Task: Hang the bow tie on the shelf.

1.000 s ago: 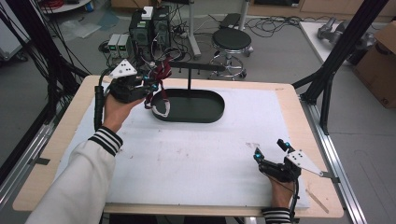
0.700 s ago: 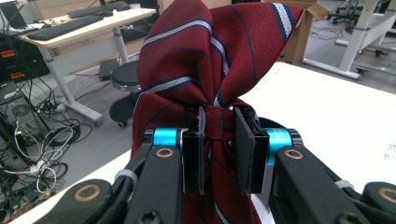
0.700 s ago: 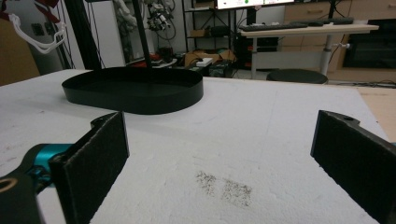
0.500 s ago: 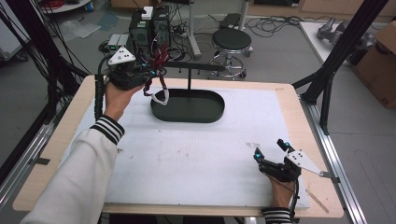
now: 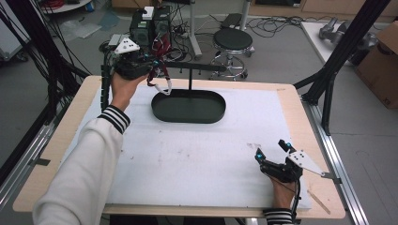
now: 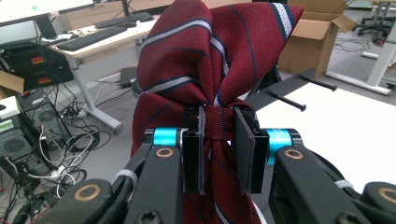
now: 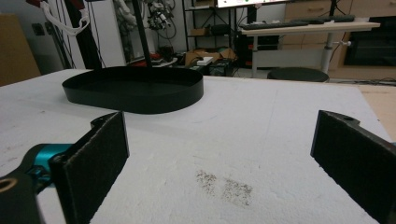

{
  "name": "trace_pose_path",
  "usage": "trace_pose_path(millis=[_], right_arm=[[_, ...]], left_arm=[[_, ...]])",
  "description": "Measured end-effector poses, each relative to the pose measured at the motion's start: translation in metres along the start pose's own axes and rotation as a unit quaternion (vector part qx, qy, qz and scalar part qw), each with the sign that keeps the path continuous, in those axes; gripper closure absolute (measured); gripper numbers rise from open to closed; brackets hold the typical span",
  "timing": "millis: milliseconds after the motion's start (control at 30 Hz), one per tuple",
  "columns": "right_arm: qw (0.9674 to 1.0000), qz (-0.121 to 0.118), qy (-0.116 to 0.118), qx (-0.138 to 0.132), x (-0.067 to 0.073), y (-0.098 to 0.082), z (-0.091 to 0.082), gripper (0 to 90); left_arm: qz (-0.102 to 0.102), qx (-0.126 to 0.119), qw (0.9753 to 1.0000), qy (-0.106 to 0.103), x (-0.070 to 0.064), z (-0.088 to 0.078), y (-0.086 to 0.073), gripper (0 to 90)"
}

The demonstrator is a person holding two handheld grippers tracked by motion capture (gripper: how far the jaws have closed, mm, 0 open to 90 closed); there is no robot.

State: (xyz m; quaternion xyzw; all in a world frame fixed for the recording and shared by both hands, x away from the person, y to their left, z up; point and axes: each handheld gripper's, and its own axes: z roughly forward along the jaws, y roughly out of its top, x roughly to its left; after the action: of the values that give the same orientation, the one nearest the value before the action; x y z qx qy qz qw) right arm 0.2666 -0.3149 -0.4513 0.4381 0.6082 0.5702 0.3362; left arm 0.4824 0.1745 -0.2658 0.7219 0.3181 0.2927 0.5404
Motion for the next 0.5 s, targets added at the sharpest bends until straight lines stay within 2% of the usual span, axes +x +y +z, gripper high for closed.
trace_pose_path(millis=[233, 500], right_arm=[[1.0000, 0.000, 0.000, 0.000, 0.000, 0.000, 0.000, 3.2], [1.0000, -0.002, 0.000, 0.000, 0.000, 0.000, 0.000, 3.2]], left_arm=[[0.002, -0.002, 0.9999, 0.010, 0.001, 0.012, -0.001, 74.4], [-0.001, -0.002, 0.9996, 0.028, 0.009, 0.021, -0.002, 74.4]])
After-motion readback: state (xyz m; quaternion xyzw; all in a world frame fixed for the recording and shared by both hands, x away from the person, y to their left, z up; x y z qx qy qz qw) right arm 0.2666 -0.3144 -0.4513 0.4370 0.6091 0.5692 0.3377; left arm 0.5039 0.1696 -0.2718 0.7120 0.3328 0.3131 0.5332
